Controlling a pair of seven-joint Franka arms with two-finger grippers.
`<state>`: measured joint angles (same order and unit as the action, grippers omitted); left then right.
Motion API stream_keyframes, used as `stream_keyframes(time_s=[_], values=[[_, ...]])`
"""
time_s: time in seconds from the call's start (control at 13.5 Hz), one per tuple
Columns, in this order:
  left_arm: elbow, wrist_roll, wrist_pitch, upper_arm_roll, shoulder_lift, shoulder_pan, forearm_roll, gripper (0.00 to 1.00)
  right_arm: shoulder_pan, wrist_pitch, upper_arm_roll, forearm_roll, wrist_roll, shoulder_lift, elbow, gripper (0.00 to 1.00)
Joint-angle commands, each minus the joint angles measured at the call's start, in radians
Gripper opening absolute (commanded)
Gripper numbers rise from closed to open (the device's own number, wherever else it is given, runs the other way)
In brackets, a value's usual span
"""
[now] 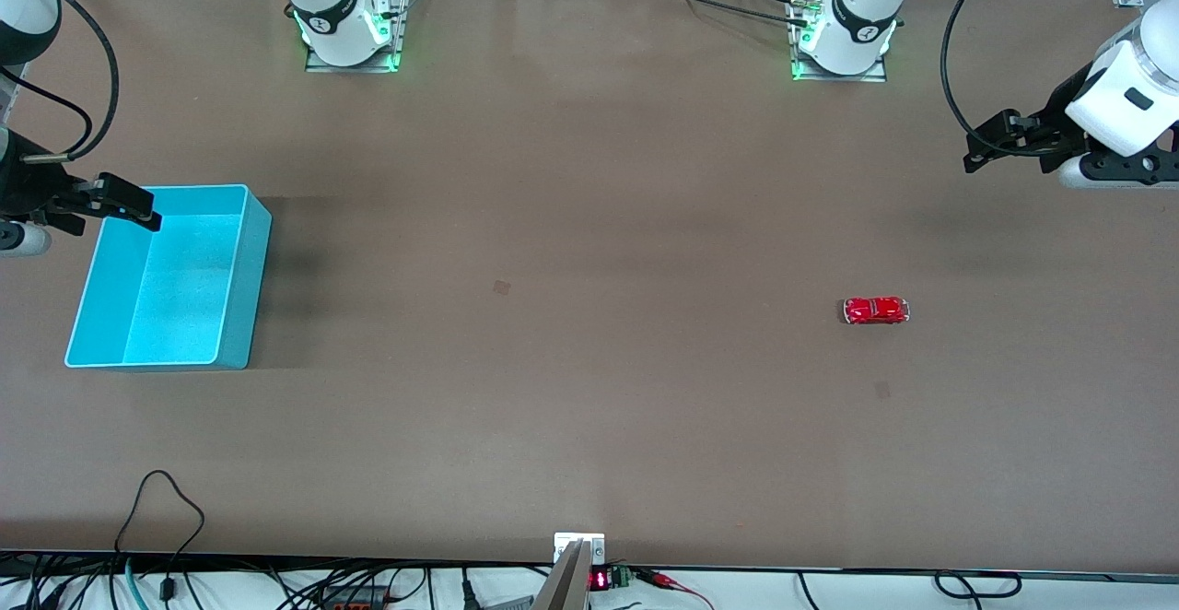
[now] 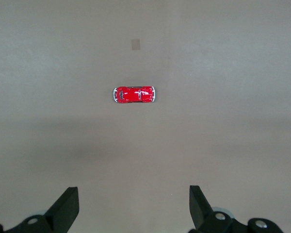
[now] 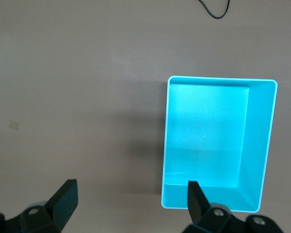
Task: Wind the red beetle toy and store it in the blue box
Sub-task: 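Move the left gripper over the red toy car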
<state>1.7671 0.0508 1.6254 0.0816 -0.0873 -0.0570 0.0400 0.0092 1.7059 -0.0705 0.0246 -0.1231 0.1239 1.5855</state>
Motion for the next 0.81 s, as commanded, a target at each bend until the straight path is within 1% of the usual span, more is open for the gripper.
stream_keyframes(time_s=[0.0, 0.3, 0.44, 0.74], values=[[0.026, -0.017, -0.001, 0.006, -0.026, -0.014, -0.019, 1.0, -0.003, -0.002, -0.002, -0.005, 0.003, -0.017, 0.016, 1.0], [0.02, 0.004, -0.009, 0.009, -0.009, -0.014, -0.018, 1.0, -0.003, 0.005, -0.002, -0.005, 0.003, -0.015, 0.014, 1.0], [0.017, 0.033, -0.054, 0.009, 0.047, -0.004, -0.017, 1.0, -0.005, 0.003, -0.002, -0.005, 0.003, -0.013, 0.013, 1.0], [0.005, 0.066, -0.064, 0.026, 0.144, 0.006, -0.003, 1.0, -0.011, 0.004, -0.003, 0.0, 0.007, -0.009, 0.01, 1.0]])
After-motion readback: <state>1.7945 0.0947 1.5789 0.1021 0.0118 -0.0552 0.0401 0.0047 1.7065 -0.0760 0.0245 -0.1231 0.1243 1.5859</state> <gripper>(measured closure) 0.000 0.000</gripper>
